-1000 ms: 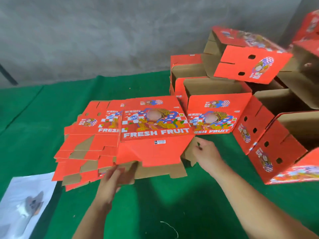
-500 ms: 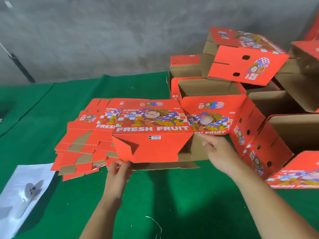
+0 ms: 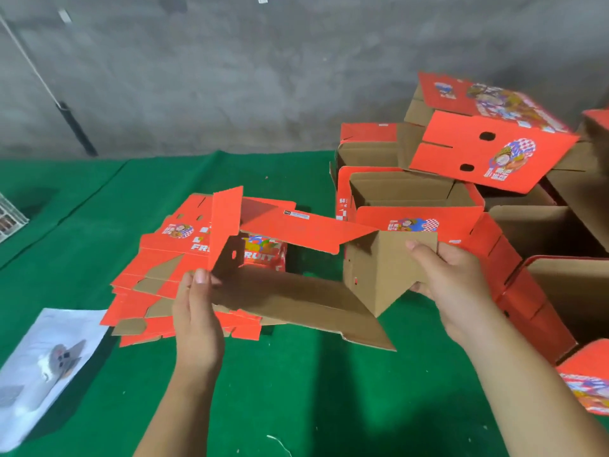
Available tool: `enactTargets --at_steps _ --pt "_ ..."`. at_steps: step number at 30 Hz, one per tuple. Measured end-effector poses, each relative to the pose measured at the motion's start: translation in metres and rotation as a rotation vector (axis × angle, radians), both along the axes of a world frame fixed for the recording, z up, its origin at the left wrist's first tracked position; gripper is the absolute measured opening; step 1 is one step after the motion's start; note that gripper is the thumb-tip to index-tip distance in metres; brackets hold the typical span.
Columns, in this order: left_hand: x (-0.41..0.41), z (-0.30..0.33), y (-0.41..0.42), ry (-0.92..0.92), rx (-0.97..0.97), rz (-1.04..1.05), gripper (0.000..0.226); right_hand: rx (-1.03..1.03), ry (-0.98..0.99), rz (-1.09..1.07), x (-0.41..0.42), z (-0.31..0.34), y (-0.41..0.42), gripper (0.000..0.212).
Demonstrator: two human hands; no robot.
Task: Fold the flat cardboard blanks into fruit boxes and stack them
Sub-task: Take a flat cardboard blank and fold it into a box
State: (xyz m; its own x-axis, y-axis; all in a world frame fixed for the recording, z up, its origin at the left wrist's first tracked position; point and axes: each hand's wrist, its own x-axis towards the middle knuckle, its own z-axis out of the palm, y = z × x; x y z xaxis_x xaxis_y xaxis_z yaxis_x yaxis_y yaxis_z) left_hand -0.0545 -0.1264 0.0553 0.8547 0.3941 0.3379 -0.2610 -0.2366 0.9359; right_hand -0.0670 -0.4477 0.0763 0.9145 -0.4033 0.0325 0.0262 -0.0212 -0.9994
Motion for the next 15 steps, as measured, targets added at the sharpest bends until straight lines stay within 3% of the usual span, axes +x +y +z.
enactTargets --at_steps 4,8,13,15 --pt "-0.002 0.020 -0.016 0.023 -0.069 -0.047 0.072 -0.123 -0.154 -0.194 -0.001 0.018 -0.003 0.025" --pt "-0.002 0.031 -0.030 -0.025 -0.125 0.072 0.071 -0.188 -0.239 -0.221 -0.008 0.032 0.003 0.022" --pt "0.008 0.030 -0.026 0.017 -0.211 0.037 0.074 -0.085 -0.341 -0.389 -0.007 0.022 -0.001 0.004" --pt "0.016 0.031 -0.024 0.038 -0.207 0.028 0.075 -0.029 -0.342 -0.417 0.001 0.010 -0.002 0.011"
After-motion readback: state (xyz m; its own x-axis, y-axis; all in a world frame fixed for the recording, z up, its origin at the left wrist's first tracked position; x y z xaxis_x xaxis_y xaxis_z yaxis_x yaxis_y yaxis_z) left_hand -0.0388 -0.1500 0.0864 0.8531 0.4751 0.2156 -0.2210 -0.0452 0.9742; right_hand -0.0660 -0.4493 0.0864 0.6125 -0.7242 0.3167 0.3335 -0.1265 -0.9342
